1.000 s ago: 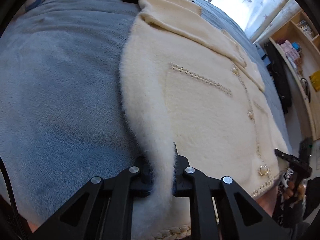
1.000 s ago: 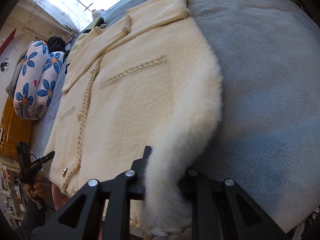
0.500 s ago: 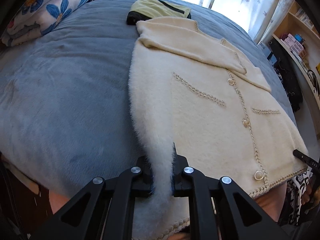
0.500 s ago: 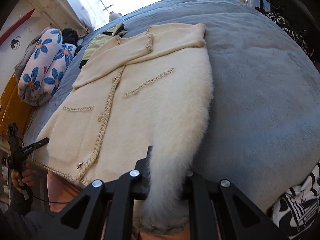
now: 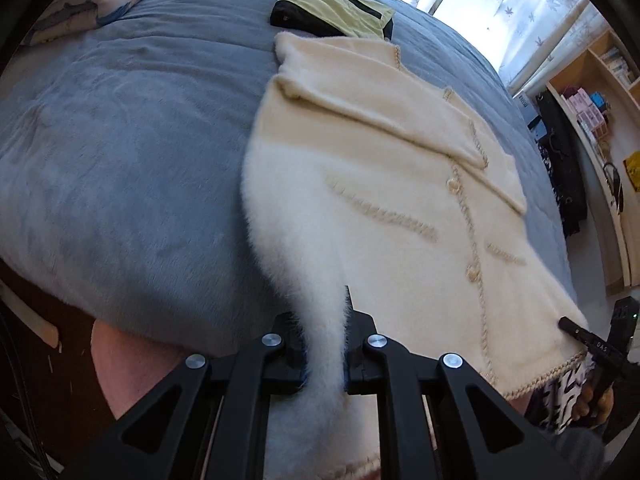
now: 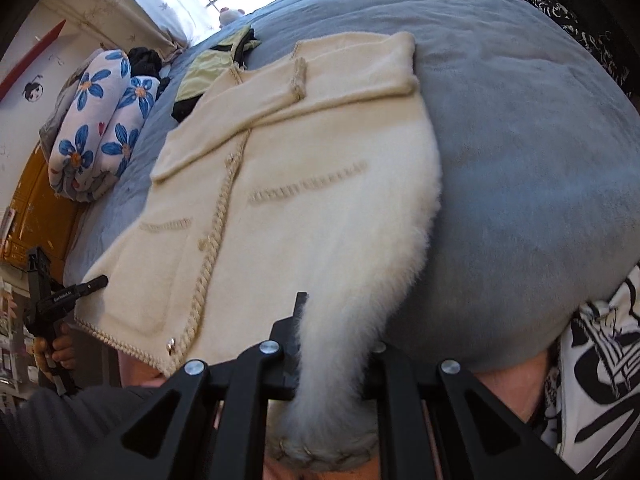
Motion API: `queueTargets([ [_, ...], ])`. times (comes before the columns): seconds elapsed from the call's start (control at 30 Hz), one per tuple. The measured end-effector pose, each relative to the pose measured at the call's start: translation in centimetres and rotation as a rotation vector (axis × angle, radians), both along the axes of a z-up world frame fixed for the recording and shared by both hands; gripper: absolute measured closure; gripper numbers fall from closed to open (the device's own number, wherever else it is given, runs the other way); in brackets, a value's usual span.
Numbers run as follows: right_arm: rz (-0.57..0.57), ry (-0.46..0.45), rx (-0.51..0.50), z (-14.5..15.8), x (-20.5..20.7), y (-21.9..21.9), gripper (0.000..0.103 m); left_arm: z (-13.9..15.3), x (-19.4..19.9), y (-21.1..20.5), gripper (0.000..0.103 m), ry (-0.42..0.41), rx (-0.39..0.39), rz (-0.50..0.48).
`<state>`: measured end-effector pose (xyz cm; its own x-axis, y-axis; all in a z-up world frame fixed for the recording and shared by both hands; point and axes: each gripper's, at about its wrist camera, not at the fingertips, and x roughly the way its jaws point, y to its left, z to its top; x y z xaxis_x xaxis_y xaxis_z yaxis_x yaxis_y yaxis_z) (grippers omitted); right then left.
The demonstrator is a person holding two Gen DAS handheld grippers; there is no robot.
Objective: Fold large clothes
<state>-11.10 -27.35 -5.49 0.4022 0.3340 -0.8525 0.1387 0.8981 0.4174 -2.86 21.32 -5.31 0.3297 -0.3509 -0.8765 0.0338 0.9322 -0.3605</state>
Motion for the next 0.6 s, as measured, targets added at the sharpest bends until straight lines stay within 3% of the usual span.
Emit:
queueTargets([
  [0.13, -0.014, -0.042, 0.021, 2.0, 4.7, -0.6, 0.092, 2.0, 4.2, -0.9, 0.094, -0.04, -0.052, -0.003],
  [0.33, -0.079, -0.076, 0.051, 3.8, 15.4, -2.5, 0.092, 3.3, 15.4, -2.9, 0.094, -0.074, -0.061, 0.014],
  [0.47, -0.149, -0.09, 0.053, 3.0, 23.5, -5.0, 0.091, 2.8, 24.0, -3.7, 0.092, -0.097, -0.042, 0.055],
  [0.6, -0.233, -0.045, 0.067, 0.0, 30.8, -7.4, 0.079, 0.2, 31.1, -3.8, 0.083, -0.051, -0.024, 0.108],
])
